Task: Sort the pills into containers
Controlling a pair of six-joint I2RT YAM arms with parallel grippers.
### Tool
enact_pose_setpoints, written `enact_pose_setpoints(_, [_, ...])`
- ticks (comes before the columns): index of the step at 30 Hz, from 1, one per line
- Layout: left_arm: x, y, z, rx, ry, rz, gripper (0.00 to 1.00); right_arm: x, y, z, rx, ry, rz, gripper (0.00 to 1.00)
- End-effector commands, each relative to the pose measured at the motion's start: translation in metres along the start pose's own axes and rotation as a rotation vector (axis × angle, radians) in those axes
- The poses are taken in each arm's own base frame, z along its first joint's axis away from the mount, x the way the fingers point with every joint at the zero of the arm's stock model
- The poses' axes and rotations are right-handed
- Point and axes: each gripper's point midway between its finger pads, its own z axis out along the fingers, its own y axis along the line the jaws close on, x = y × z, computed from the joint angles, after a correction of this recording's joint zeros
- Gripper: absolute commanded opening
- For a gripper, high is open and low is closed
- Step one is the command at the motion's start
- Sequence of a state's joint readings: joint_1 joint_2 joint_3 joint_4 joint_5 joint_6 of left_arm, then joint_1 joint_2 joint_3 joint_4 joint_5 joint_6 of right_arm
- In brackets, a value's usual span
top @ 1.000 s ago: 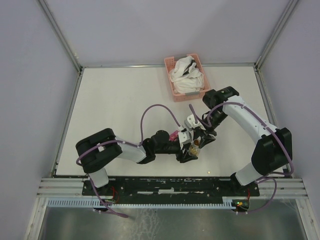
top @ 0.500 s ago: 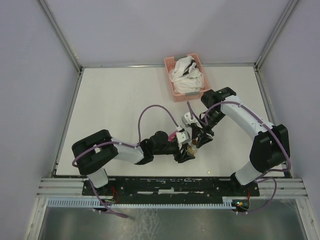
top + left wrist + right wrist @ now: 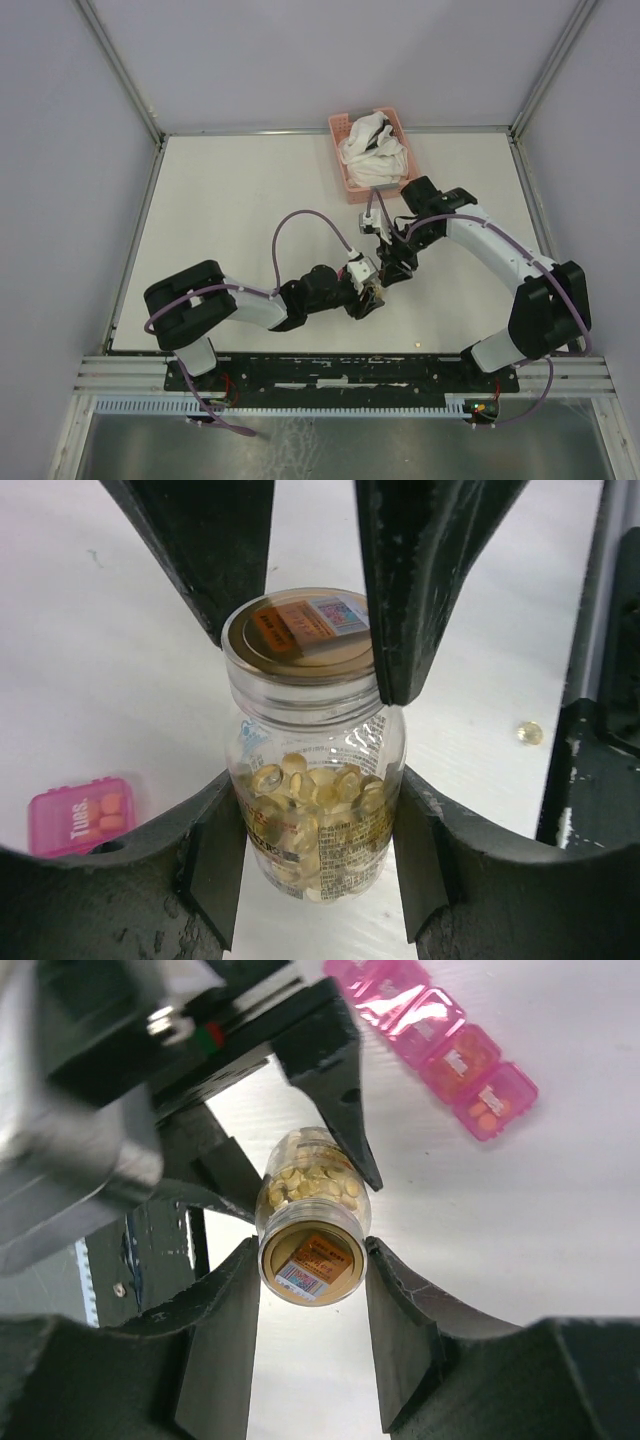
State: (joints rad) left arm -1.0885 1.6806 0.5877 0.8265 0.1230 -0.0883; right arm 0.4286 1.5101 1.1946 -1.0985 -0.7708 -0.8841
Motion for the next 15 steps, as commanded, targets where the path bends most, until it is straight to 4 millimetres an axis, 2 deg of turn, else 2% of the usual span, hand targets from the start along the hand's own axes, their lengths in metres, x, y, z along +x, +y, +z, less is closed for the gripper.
enact_pose_setpoints(1, [-0.096, 0.011, -0.001, -0.081, -0.307, 0.041, 0.13, 0.009, -0.034, 0.003, 0.227, 0.043, 0.230, 0.28])
enact_pose_setpoints(4, [-0.095, 0.013, 0.002, -0.087, -0.303, 0.039, 0.13, 0.005, -0.035, 0.004, 0.248, 0.020, 0.301, 0.29])
enact_pose_setpoints(8, [-0.088, 0.012, 0.003, -0.075, -0.288, 0.043, 0.13, -0.013, -0.032, -0.002, 0.258, -0.049, 0.353, 0.34])
enact_pose_setpoints(12, [-0.078, 0.009, 0.004, -0.055, -0.261, 0.040, 0.13, -0.029, -0.025, -0.010, 0.236, -0.091, 0.359, 0.53])
enact_pose_setpoints(15, [-0.069, 0.006, 0.005, -0.024, -0.237, 0.030, 0.13, -0.040, -0.021, -0.021, 0.205, -0.126, 0.332, 0.63])
